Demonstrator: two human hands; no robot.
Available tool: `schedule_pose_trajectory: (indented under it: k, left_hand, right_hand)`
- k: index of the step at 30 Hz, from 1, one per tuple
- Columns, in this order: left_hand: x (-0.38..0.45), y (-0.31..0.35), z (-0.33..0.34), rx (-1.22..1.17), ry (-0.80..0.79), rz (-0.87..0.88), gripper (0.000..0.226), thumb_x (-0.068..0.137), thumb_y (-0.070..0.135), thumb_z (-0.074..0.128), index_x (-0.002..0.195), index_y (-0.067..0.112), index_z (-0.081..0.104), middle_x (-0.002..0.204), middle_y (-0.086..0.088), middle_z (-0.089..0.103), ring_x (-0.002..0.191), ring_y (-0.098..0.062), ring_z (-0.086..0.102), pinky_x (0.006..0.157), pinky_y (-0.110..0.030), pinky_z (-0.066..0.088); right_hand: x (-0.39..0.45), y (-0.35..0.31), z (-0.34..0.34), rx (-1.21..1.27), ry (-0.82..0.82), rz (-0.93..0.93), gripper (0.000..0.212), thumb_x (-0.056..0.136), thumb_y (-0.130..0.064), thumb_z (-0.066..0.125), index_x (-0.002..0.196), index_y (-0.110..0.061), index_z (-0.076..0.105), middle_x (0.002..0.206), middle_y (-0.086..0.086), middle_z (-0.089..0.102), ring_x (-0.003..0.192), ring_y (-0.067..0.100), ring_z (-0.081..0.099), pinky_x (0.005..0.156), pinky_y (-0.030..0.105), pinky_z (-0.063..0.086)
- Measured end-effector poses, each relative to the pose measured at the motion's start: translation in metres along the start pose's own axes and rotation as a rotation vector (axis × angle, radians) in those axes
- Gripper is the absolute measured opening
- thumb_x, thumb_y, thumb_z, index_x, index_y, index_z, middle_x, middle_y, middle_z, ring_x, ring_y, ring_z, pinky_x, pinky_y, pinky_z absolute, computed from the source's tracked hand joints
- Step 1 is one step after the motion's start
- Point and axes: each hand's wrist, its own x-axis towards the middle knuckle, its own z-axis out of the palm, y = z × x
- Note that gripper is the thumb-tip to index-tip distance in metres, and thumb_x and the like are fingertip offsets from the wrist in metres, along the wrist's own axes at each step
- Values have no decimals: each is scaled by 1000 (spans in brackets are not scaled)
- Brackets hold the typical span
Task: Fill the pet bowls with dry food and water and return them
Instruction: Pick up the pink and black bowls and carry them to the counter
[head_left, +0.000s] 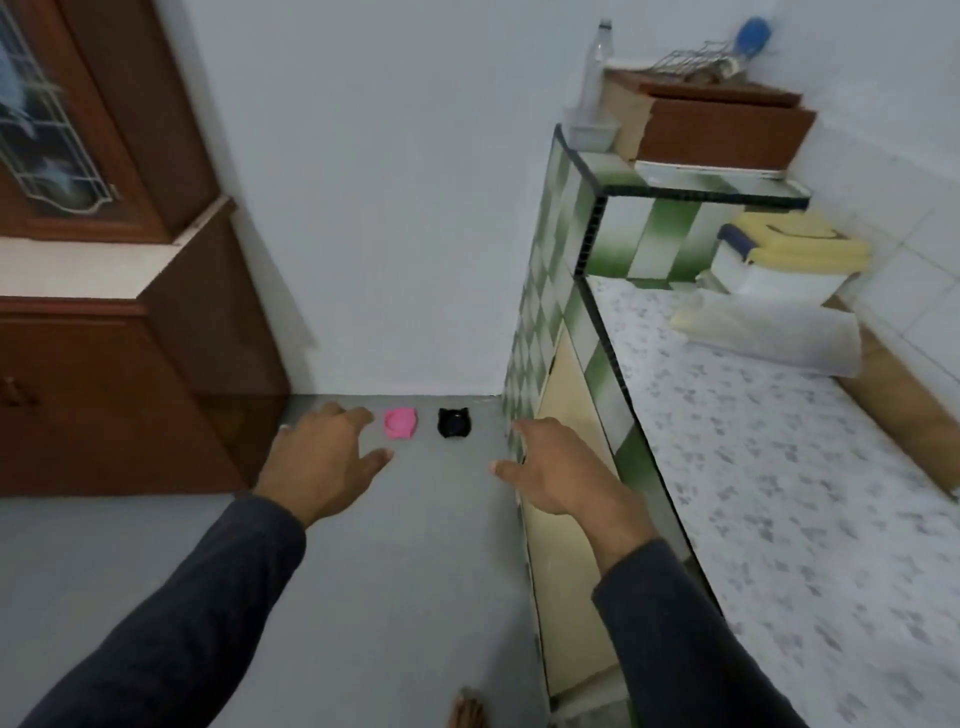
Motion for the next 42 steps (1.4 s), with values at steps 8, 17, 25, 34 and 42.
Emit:
schedule_pose_trajectory:
  k: [8,17,25,34,42]
  left_hand:
    - [106,-25,5,5,12,-69,51,96,57,58,136,26,58,130,-6,58,120,-32,54,103,-51,45]
    - [212,-53,31,-9,-32,-101,52,96,55,60,138,25,57,131,-9,59,118,-35,56,100,-47,46]
    - [339,-80,58,8,-130,-58,54,96,55,61,139,23,59,135,-8,61,121,-32,57,100,-41,46]
    - [468,-101,79,42,-234,-12,56,98,56,57,144,25,54,142,-6,55,128,-29,55,101,-41,45]
    - [562,-107,143,55,-302,-42,54,96,57,59,138,23,60,135,-11,58,119,-34,58,98,-47,50]
  right_hand:
    - [125,-22,-16,-50,-118,-95,76,99,-49,55,158,-13,24,161,12,29,143,30,36,117,39,33]
    - [244,-19,-14,-77,-203,-98,74,100,-50,52,158,-12,25,161,12,30,142,29,37,115,38,34]
    - [370,-17,-9,-93,-200,-39,70,98,-52,54,154,-15,34,156,12,38,139,31,40,114,43,36]
    - [496,-17,-6,-71,-198,47,70,97,-55,55,151,-15,37,153,12,40,136,31,42,112,43,39]
    - [602,16,24,-16,-237,56,72,97,-56,53,153,-16,34,158,13,32,142,31,34,116,45,33]
